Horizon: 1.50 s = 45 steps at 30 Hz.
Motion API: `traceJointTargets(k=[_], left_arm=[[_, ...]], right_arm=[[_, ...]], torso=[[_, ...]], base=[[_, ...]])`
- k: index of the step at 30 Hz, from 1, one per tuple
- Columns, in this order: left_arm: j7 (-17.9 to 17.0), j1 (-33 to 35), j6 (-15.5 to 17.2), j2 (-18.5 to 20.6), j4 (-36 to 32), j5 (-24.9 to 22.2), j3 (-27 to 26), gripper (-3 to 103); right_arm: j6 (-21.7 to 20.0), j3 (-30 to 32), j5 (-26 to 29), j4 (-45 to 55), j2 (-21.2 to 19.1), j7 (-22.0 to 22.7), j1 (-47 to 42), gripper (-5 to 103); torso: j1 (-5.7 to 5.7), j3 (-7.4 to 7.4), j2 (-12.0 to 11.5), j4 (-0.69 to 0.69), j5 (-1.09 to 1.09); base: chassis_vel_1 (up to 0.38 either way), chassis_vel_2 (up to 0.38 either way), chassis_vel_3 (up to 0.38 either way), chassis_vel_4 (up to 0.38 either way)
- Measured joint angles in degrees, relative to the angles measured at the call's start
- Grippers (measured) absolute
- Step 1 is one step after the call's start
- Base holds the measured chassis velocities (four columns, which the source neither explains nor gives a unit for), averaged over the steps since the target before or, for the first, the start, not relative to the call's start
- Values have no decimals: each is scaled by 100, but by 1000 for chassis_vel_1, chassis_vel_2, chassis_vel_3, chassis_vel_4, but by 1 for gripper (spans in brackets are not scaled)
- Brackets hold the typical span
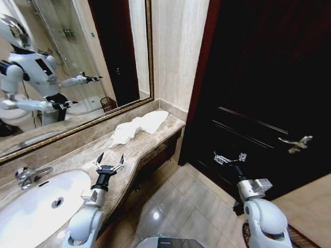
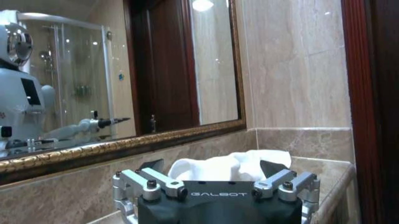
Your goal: Discard the used towel into the hamper.
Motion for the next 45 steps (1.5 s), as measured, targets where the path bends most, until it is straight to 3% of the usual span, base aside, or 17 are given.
traceJointTargets(k=[21,38,45], left_arm=[[-9,29,-170,-4,0,-14,-10,100],[-34,-18,-110,-6,-1,-15,5,100],[-432,-64,157,-45,-1,-3,86,100]], right_arm=[[30,14,-16,50,64,3,-84,100],[76,11,-51,-5,83,10,-85,100],[23,-48,-64,-57,81,117,-39,100]], torso=[[0,0,0,1,0],[1,0,0,-1,1],[0,0,0,2,-1]], base=[[-73,73,74,-73],[-70,69,72,-77],[-45,68,47,-60]])
